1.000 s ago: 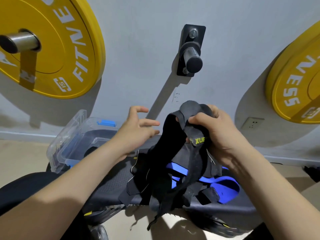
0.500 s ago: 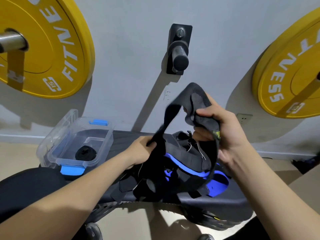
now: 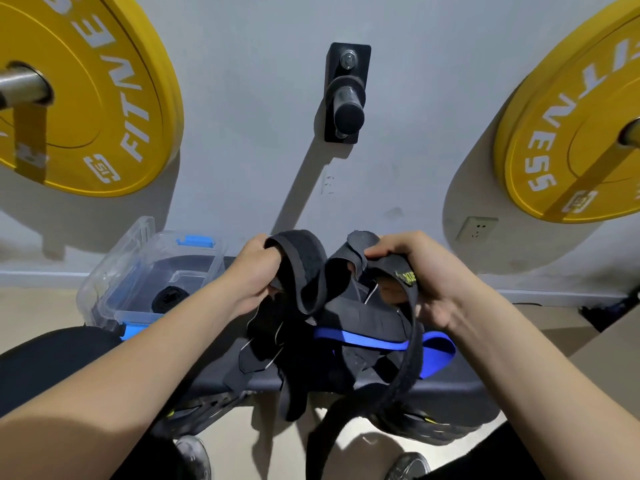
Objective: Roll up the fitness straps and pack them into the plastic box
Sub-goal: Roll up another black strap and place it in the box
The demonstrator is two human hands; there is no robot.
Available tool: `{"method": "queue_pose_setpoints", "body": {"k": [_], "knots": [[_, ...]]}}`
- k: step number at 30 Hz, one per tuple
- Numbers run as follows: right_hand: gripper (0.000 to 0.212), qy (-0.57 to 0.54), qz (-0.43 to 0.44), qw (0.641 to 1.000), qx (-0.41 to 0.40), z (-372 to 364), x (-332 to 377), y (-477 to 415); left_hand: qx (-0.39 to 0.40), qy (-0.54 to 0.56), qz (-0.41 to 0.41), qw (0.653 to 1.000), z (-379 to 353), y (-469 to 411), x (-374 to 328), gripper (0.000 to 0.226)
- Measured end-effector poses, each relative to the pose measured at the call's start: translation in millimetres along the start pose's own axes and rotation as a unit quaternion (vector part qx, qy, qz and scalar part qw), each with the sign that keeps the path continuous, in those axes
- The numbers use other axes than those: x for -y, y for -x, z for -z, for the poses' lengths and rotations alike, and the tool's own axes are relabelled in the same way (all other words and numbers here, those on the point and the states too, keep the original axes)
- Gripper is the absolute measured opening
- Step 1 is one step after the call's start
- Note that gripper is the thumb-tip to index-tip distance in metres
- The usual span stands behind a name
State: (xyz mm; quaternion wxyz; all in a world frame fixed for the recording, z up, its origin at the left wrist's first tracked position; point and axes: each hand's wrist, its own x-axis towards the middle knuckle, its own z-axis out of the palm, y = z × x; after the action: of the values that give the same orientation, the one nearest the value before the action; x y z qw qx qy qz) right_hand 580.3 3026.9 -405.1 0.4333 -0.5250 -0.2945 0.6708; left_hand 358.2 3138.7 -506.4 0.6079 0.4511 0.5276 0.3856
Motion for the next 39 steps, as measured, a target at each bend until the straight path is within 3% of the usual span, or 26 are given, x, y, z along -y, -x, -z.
{"method": "queue_pose_setpoints", "body": {"k": [3, 5, 8, 10, 12, 13, 14, 17, 19, 23, 25, 28, 33, 35, 39], "knots": [[0.011, 0.053, 0.001, 0.998, -0.028, -6, -8, 0, 0.078, -0.066, 0.022, 0.995, 7, 21, -6, 0.021], [0.007, 0.078, 0.009, 0.997, -0.029, -13, -14, 1, 0.146, -0.227, 0.028, 0.962, 15, 36, -1, 0.025], [0.008, 0.111, 0.017, 0.993, -0.022, -25, -28, 3, 0.238, -0.437, 0.067, 0.865, 23, 53, 14, 0.040], [0.010, 0.134, 0.021, 0.991, 0.002, -32, -38, 5, 0.290, -0.552, 0.080, 0.778, 25, 63, 26, 0.052], [0.011, 0.136, 0.018, 0.990, 0.043, -36, -43, 8, 0.304, -0.674, 0.066, 0.670, 27, 74, 37, 0.069], [0.009, 0.134, 0.009, 0.988, 0.072, -37, -44, 11, 0.307, -0.708, 0.072, 0.632, 28, 80, 43, 0.073], [0.012, 0.132, -0.002, 0.986, 0.105, -37, -44, 13, 0.311, -0.719, 0.081, 0.616, 30, 85, 49, 0.075], [0.029, 0.157, -0.045, 0.968, 0.191, -34, -44, 19, 0.321, -0.675, 0.119, 0.654, 38, 100, 53, 0.062], [0.030, 0.200, -0.062, 0.956, 0.205, -37, -51, 21, 0.351, -0.620, 0.106, 0.694, 50, 102, 46, 0.049], [0.046, 0.249, -0.088, 0.951, 0.161, -53, -78, 17, 0.381, -0.457, 0.038, 0.803, 74, 99, 24, 0.077], [0.045, 0.217, -0.098, 0.959, 0.152, -60, -87, 13, 0.384, -0.388, -0.013, 0.838, 79, 97, 15, 0.069], [0.022, 0.187, -0.105, 0.964, 0.158, -64, -90, 6, 0.357, -0.346, -0.080, 0.864, 78, 94, 14, 0.062], [0.033, 0.139, -0.108, 0.979, 0.099, -61, -89, -9, 0.260, -0.348, -0.158, 0.887, 69, 91, 11, 0.056], [0.030, 0.128, -0.113, 0.981, 0.088, -59, -82, -14, 0.201, -0.350, -0.158, 0.901, 65, 88, 15, 0.051], [0.025, 0.128, -0.068, 0.979, 0.146, -51, -65, -19, 0.155, -0.305, -0.096, 0.935, 64, 77, 34, 0.019]]}}
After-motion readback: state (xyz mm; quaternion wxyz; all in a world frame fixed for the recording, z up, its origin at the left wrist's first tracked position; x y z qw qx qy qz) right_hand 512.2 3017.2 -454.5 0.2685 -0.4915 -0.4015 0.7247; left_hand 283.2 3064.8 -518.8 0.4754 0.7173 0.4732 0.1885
